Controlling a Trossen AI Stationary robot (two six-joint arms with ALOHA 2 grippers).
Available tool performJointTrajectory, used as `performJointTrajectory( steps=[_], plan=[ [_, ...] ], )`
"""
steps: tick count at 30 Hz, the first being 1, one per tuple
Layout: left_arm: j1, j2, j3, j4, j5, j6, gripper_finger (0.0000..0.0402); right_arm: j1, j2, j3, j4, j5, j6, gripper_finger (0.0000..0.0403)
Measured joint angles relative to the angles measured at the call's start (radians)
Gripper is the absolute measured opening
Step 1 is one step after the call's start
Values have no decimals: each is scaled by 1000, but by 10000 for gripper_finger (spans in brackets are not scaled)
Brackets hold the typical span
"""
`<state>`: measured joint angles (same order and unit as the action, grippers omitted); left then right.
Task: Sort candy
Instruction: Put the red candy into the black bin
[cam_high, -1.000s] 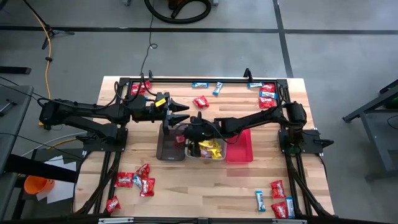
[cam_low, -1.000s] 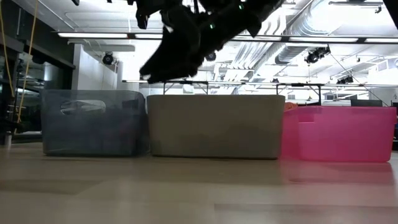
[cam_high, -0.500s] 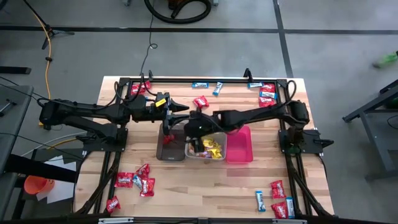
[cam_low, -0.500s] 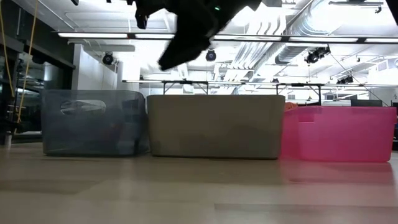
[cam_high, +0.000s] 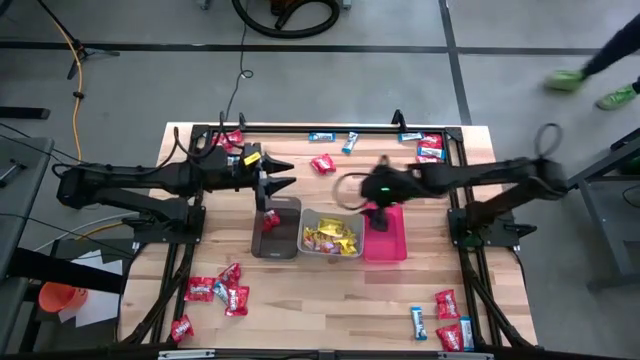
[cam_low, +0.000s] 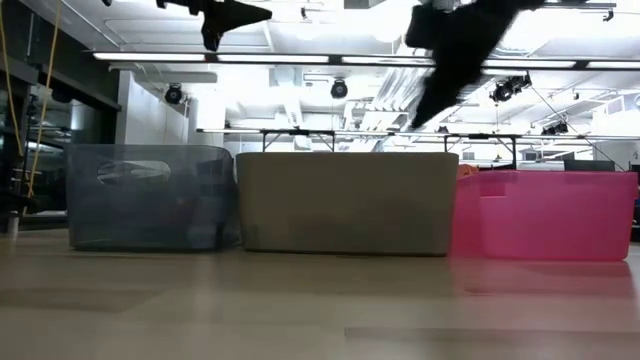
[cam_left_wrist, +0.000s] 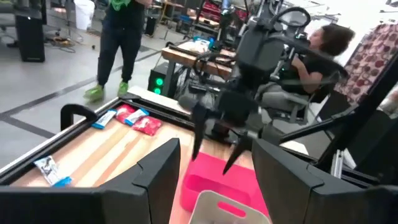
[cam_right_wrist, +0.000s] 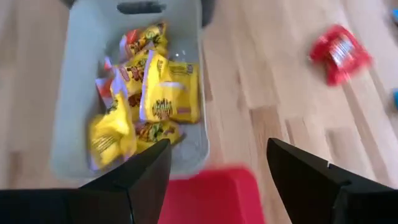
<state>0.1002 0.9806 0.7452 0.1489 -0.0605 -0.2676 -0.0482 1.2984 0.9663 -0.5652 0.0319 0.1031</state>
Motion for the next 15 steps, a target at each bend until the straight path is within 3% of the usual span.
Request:
performJointTrajectory(
  steps=[4,8,11,15],
  plan=[
    [0,1,0,5,1,7,188,26,-222,-164,143,72,201,261],
    [0,1,0,8,18,35,188,42,-369,-313,468,152,367,261],
    [0,15,0,13,28,36,188,43,-392,-389,710,177,413,261],
    [-11,60,0,14,31,37,188,43,-353,-394,809,176,362,261]
  ],
)
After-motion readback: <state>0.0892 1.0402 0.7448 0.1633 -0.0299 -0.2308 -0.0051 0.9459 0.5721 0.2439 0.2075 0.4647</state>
